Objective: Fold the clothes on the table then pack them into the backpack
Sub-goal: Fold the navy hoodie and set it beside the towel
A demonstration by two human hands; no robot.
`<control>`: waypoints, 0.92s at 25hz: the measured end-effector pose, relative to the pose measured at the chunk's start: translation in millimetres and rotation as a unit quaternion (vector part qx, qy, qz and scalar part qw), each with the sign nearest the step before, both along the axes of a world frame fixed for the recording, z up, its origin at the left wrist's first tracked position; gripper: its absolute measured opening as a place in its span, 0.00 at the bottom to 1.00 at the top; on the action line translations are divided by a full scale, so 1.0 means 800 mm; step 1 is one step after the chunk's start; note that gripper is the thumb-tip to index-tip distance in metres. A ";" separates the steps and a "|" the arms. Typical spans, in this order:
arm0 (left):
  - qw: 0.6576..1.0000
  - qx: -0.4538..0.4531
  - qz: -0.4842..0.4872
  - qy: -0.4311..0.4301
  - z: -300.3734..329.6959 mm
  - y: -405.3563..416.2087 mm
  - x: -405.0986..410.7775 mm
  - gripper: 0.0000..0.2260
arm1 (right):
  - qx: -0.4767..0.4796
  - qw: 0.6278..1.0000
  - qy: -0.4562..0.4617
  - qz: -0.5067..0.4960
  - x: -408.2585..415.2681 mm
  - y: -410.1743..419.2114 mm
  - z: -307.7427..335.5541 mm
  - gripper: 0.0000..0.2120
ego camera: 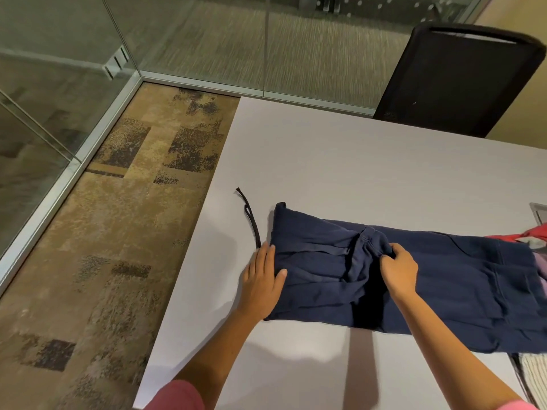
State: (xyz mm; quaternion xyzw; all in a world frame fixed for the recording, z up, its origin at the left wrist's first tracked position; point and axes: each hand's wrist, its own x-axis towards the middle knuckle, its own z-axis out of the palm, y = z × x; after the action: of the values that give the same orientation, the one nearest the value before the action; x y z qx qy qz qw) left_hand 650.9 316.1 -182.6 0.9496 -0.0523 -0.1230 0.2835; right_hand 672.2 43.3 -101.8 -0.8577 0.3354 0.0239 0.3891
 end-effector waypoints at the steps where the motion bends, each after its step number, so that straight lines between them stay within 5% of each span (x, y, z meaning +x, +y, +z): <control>1: 1.000 -0.023 0.018 -0.003 0.003 0.002 0.010 0.27 | -0.006 1.000 0.003 0.002 0.002 -0.002 -0.002 0.07; 7: 0.995 -0.033 -0.015 -0.091 0.005 0.020 0.081 0.28 | -0.049 0.996 0.067 -0.013 0.012 -0.027 -0.024 0.12; 11: 0.982 0.047 -0.135 -0.120 0.017 0.007 0.122 0.23 | -0.240 0.966 -0.099 0.013 0.008 0.008 -0.014 0.22; 14: 0.954 0.147 -0.254 -0.054 0.012 -0.011 0.141 0.25 | -0.278 0.927 -0.188 0.168 -0.002 0.055 -0.009 0.18; 17: 0.934 0.174 -0.311 0.002 -0.003 -0.025 0.143 0.27 | -0.296 0.904 -0.084 0.296 -0.015 0.087 -0.039 0.23; 20: 0.935 0.177 -0.306 0.006 -0.013 -0.028 0.144 0.28 | -0.335 0.873 0.072 0.346 -0.023 0.079 -0.076 0.33; 23: 0.944 0.133 -0.303 -0.023 -0.016 -0.022 0.143 0.29 | -0.345 0.854 0.128 0.369 -0.030 0.056 -0.091 0.35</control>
State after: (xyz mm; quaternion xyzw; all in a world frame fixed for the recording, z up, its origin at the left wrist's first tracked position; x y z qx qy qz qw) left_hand 765.2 298.4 -195.1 0.9207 -0.3270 -0.1866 0.1030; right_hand 648.1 87.9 -174.3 -0.9869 0.0285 0.1583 -0.0153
